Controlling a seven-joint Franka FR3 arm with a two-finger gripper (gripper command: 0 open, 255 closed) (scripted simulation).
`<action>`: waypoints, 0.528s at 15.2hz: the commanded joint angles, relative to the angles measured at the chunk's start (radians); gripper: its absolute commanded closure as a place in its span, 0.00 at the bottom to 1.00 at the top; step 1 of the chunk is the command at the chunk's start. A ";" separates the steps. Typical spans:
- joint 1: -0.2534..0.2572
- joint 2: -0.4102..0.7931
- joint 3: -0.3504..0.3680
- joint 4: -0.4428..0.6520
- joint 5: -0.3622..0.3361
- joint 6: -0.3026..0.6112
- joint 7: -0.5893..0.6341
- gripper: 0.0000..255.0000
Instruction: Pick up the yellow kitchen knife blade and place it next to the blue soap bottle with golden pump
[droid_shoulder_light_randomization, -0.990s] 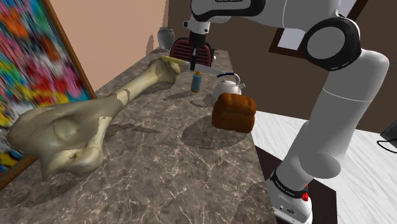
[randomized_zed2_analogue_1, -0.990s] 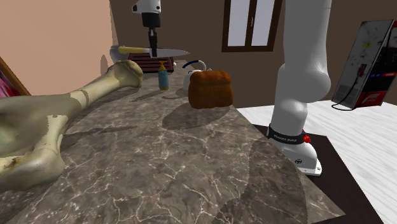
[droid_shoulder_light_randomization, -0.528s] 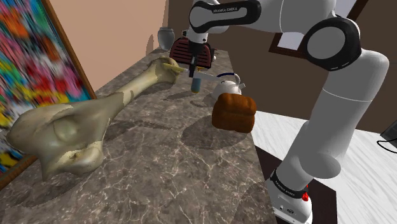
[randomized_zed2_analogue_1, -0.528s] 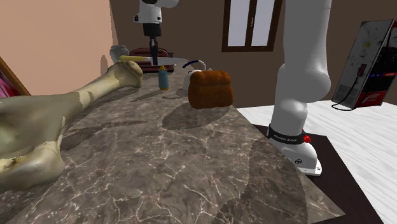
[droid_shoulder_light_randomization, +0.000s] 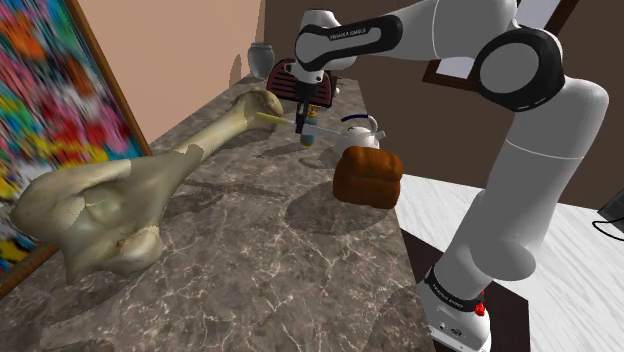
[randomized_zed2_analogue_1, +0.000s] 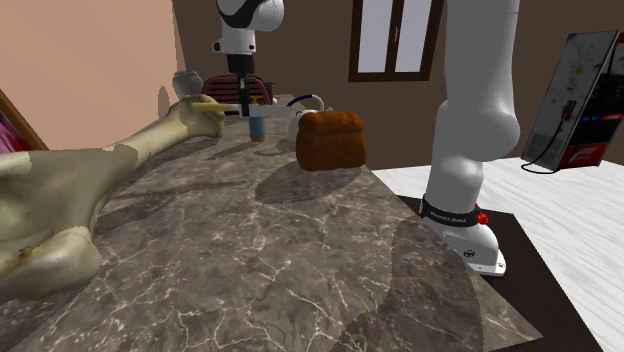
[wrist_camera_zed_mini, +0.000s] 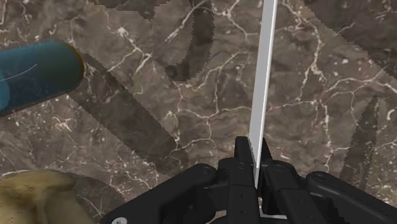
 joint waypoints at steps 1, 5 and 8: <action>0.000 0.007 0.000 -0.016 0.002 0.023 -0.002 1.00; -0.001 0.020 0.001 -0.053 0.006 0.073 -0.005 1.00; -0.001 0.032 0.002 -0.079 0.010 0.110 -0.008 1.00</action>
